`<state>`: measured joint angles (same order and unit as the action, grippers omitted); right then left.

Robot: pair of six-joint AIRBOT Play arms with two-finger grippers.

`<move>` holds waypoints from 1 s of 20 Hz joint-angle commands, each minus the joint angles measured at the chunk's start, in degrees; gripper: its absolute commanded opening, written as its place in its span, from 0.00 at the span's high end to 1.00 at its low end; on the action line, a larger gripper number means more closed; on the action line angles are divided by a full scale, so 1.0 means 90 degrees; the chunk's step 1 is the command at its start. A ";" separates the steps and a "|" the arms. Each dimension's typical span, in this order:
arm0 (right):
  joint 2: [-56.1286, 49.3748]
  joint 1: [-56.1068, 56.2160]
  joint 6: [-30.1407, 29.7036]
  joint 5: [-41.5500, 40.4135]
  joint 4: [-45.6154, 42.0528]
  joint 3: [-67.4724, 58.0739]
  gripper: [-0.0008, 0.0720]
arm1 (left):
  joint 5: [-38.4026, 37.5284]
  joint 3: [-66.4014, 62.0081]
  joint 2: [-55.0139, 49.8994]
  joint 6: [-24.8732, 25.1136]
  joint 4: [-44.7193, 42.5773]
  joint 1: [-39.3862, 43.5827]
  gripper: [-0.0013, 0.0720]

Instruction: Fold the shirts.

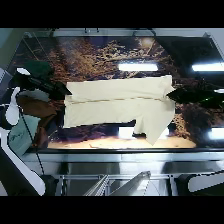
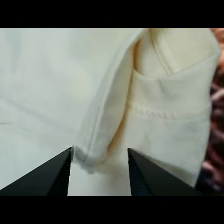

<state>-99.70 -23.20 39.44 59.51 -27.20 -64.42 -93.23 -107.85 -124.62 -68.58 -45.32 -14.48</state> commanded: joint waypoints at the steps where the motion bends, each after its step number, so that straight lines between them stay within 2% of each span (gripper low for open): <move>1: 0.0270 -0.0172 0.0323 0.0901 -0.0165 -0.0148 0.43 | -0.0325 0.0012 0.0359 -0.0109 0.0032 -0.0194 0.28; 2: 0.0476 -0.0311 0.0527 0.1086 -0.0440 -0.0168 0.43 | -0.0442 0.0024 0.0532 -0.0109 0.0002 -0.0308 0.28; 3: 0.0714 -0.0466 0.0818 0.1253 -0.0930 -0.0168 0.43 | -0.0627 0.0134 0.0738 -0.0131 -0.0017 -0.0464 0.33; 4: 0.0942 -0.0602 0.1171 0.1401 -0.1596 -0.0112 0.43 | -0.0680 0.0464 0.1008 -0.0129 -0.0017 -0.0602 0.33; 6: 0.1365 -0.0806 0.1591 0.1409 -0.2594 0.0389 0.43 | -0.0471 0.1717 0.1695 0.0160 -0.0017 -0.0867 0.32; 7: 0.1523 -0.0896 0.1622 0.1277 -0.2788 0.0787 0.43 | -0.0194 0.2545 0.2076 0.0398 -0.0015 -0.1001 0.32; 11: 0.1455 -0.0879 0.1452 0.0852 -0.2506 0.1804 0.43 | 0.0750 0.4816 0.2883 0.0886 -0.0019 -0.1304 0.32; 14: 0.1188 -0.0495 0.1358 0.0622 -0.1914 0.1870 0.48 | 0.0967 0.5399 0.2956 0.0901 -0.0017 -0.1370 0.32; 18: 0.1003 0.0272 0.1328 -0.0080 -0.1241 0.1868 0.48 | 0.1460 0.5700 0.2953 0.0901 -0.0019 -0.1188 0.32; 19: 0.1003 0.0398 0.1328 -0.0134 -0.1231 0.1853 0.56 | 0.1583 0.5761 0.2956 0.0899 -0.0019 -0.1129 0.32; 20: 0.1003 0.0478 0.1324 -0.0117 -0.1231 0.1841 0.97 | 0.1712 0.5814 0.2953 0.0899 -0.0019 -0.1049 0.32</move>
<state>-90.15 -22.20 51.55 61.14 -40.45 -48.01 -82.28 -57.89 -98.28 -60.80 -45.08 -25.17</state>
